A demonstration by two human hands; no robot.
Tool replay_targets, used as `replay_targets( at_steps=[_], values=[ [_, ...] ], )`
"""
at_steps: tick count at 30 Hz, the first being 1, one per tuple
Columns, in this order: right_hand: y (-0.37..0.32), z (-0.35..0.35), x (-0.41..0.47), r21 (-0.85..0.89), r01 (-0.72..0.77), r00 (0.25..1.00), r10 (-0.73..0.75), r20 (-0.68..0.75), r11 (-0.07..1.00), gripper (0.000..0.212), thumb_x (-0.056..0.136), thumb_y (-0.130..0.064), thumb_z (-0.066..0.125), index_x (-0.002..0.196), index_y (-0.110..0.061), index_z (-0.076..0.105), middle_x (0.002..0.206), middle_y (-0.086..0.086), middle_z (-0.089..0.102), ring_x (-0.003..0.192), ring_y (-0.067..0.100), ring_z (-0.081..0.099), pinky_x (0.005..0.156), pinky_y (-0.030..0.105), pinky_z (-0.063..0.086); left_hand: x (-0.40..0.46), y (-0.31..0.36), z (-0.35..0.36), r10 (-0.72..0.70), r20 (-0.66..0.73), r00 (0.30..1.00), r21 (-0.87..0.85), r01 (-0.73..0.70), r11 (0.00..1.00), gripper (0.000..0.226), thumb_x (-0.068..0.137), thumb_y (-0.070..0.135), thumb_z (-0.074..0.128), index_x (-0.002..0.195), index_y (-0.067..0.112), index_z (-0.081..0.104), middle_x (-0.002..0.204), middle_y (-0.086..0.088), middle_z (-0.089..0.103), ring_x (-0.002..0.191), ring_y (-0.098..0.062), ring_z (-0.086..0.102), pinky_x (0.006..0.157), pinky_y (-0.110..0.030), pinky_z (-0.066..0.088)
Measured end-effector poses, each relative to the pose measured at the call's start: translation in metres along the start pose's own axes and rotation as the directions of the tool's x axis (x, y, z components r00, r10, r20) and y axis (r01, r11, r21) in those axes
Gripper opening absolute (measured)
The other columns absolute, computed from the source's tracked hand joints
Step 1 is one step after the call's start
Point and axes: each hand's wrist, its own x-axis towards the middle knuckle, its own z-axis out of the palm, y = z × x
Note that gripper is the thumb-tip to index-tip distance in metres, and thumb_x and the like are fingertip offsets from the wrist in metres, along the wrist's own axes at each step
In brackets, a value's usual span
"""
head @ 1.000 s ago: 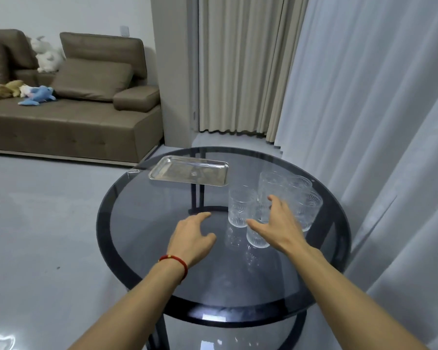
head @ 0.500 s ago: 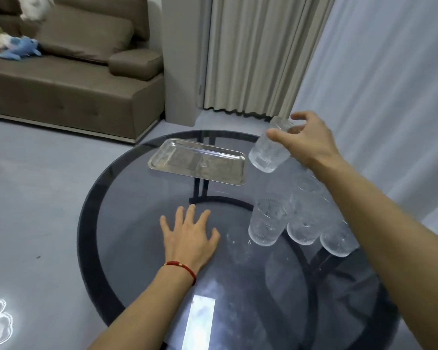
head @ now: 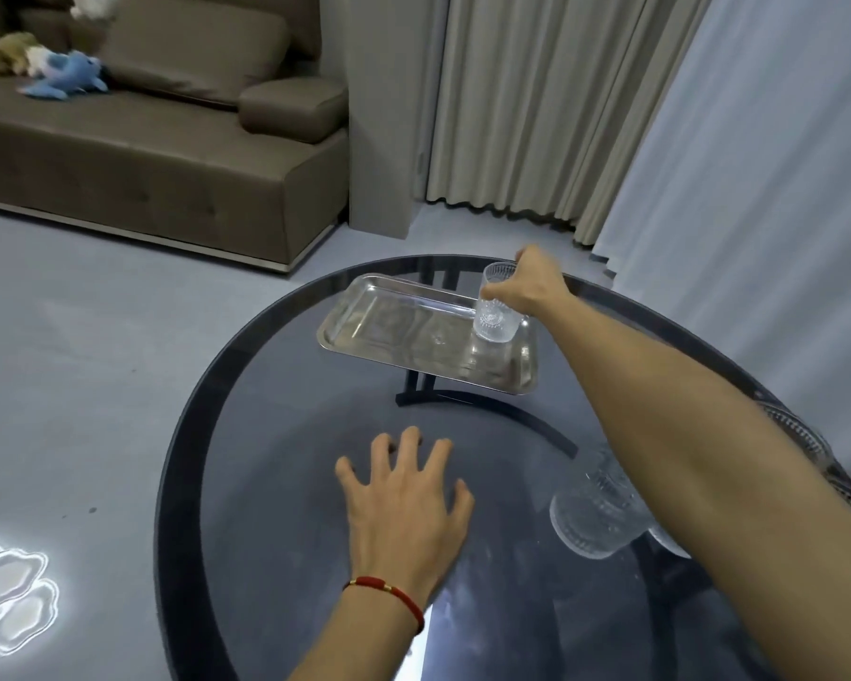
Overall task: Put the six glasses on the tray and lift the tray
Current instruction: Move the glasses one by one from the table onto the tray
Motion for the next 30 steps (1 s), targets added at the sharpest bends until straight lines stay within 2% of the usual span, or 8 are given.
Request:
replay_targets(
  at_steps=[4, 8, 11, 13, 18, 23, 26, 30],
  values=[
    [0.005, -0.001, 0.006, -0.007, 0.008, 0.996, -0.008, 0.085, 1.0, 0.095, 0.082, -0.038, 0.081, 0.151, -0.001, 0.027, 0.123, 0.012, 0.056, 0.091, 0.02, 0.054, 0.074, 0.033, 0.045, 0.001, -0.001, 0.0, 0.01, 0.017, 1.0, 0.007, -0.01, 1.0, 0.043, 0.09, 0.055, 0.032, 0.129, 0.039, 0.043, 0.142, 0.006, 0.042, 0.133, -0.026, 0.034, 0.103, -0.062, 0.022],
    [0.008, -0.028, -0.019, -0.134, 0.104, 0.985, -0.083, 0.153, 0.986, 0.085, 0.09, -0.044, 0.07, 0.152, -0.003, 0.026, 0.147, 0.019, 0.046, 0.121, 0.032, 0.053, 0.088, 0.035, 0.044, -0.004, 0.0, -0.003, 0.017, 0.039, 0.999, 0.006, -0.017, 1.0, 0.045, 0.091, 0.055, 0.033, 0.131, 0.038, 0.043, 0.145, 0.006, 0.039, 0.137, -0.025, 0.032, 0.106, -0.062, 0.021],
    [0.013, -0.063, -0.071, -0.306, 0.292, 0.952, -0.245, 0.181, 0.906, 0.056, 0.093, -0.037, 0.064, 0.14, -0.011, 0.047, 0.13, 0.01, 0.06, 0.116, 0.029, 0.058, 0.09, 0.037, 0.047, -0.009, 0.002, -0.007, 0.017, 0.049, 0.999, -0.007, -0.017, 1.0, 0.046, 0.091, 0.054, 0.032, 0.132, 0.037, 0.042, 0.147, 0.006, 0.038, 0.138, -0.024, 0.03, 0.106, -0.061, 0.021],
    [0.02, -0.088, -0.117, -0.318, 0.437, 0.88, -0.327, 0.344, 0.842, 0.049, 0.093, -0.048, 0.062, 0.132, -0.019, 0.057, 0.115, -0.003, 0.067, 0.109, 0.02, 0.062, 0.087, 0.033, 0.046, -0.013, 0.002, -0.008, 0.028, 0.074, 0.997, -0.013, -0.027, 1.0, 0.05, 0.091, 0.053, 0.033, 0.138, 0.036, 0.039, 0.153, 0.004, 0.033, 0.142, -0.024, 0.026, 0.108, -0.062, 0.02],
    [0.038, -0.121, -0.217, -0.287, 0.474, 0.735, -0.196, 0.649, 0.832, 0.085, 0.075, -0.088, 0.051, 0.142, -0.037, 0.049, 0.137, -0.012, 0.058, 0.126, 0.011, 0.054, 0.109, 0.037, 0.039, -0.022, -0.002, -0.014, 0.041, 0.093, 0.995, -0.049, -0.036, 0.998, 0.057, 0.093, 0.053, 0.034, 0.148, 0.037, 0.031, 0.163, 0.0, 0.023, 0.15, -0.022, 0.015, 0.116, -0.059, 0.013],
    [0.053, -0.116, -0.245, -0.487, 0.504, 0.788, -0.149, 0.598, 0.714, 0.089, 0.081, -0.07, 0.064, 0.155, -0.045, 0.022, 0.145, 0.002, 0.049, 0.141, 0.02, 0.039, 0.122, 0.06, 0.001, -0.024, -0.016, -0.026, -0.015, 0.054, 0.998, -0.07, 0.019, 0.997, 0.059, 0.092, 0.054, 0.034, 0.149, 0.038, 0.033, 0.164, -0.001, 0.022, 0.152, -0.024, 0.01, 0.118, -0.06, 0.011],
    [0.052, -0.112, -0.249, -0.452, 0.465, 0.818, -0.175, 0.547, 0.761, 0.084, 0.083, -0.06, 0.069, 0.154, -0.042, 0.029, 0.13, 0.001, 0.056, 0.131, 0.018, 0.049, 0.121, 0.058, 0.001, -0.024, -0.027, -0.031, -0.051, 0.052, 0.997, -0.071, 0.055, 0.996, 0.061, 0.092, 0.056, 0.033, 0.15, 0.039, 0.031, 0.164, -0.002, 0.02, 0.152, -0.025, 0.009, 0.118, -0.061, 0.011],
    [0.05, -0.107, -0.248, -0.32, 0.418, 0.852, -0.245, 0.462, 0.85, 0.081, 0.075, -0.056, 0.079, 0.145, -0.037, 0.042, 0.113, -0.012, 0.058, 0.113, 0.009, 0.056, 0.114, 0.045, 0.024, -0.025, -0.036, -0.031, -0.068, 0.057, 0.996, -0.063, 0.072, 0.995, 0.062, 0.092, 0.058, 0.032, 0.151, 0.039, 0.027, 0.165, -0.002, 0.018, 0.153, -0.026, 0.007, 0.117, -0.063, 0.01]
  ],
)
